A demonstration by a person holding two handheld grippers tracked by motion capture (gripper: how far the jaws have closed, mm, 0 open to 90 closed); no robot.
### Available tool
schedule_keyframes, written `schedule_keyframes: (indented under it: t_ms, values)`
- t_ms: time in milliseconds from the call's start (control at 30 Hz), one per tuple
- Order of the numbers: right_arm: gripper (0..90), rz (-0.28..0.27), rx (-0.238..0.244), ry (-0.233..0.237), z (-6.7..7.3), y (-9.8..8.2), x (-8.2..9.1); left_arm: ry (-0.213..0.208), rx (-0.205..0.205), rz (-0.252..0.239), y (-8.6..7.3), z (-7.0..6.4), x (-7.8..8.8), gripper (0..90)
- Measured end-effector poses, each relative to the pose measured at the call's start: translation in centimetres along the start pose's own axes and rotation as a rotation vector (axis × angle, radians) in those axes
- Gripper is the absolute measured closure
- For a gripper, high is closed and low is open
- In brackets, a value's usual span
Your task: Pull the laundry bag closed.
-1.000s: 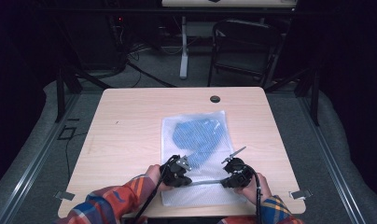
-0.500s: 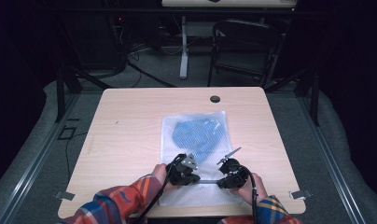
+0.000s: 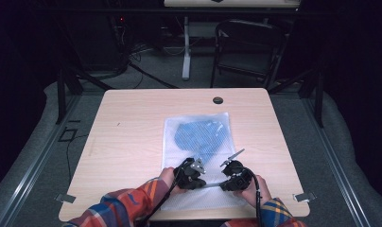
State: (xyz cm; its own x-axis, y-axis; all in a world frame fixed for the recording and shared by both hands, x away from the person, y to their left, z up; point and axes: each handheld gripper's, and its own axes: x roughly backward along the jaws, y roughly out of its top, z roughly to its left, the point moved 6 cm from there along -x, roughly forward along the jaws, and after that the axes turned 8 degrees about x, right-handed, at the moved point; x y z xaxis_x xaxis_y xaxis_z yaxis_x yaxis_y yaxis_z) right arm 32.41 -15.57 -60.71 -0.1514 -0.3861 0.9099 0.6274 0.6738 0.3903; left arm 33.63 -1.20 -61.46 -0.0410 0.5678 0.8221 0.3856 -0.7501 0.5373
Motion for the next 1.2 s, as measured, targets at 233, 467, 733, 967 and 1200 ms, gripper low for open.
schedule_keyframes:
  t_ms: [233, 467, 733, 967, 1200]
  values:
    - [86.6, -0.001, -0.001, 0.011, 0.0, -0.1, 0.3, 0.001, -0.004, 0.000, 0.0, 0.0, 0.0, 90.0]
    - [86.6, 0.019, 0.003, 0.015, -0.5, -0.5, 0.7, -0.001, -0.002, -0.001, 0.0, 0.0, 0.0, 90.0]
    - [86.6, 0.008, -0.003, 0.022, -0.5, -0.6, 0.8, -0.003, 0.001, -0.001, 0.0, 0.0, 0.0, 90.0]
    - [86.6, 0.015, -0.003, 0.025, -0.6, -0.7, 1.1, -0.005, 0.001, -0.002, 0.0, 0.1, 0.0, 90.0]
    - [86.6, 0.030, -0.002, 0.018, -0.9, -1.0, 1.3, -0.005, 0.001, -0.002, 0.0, 0.1, 0.0, 90.0]
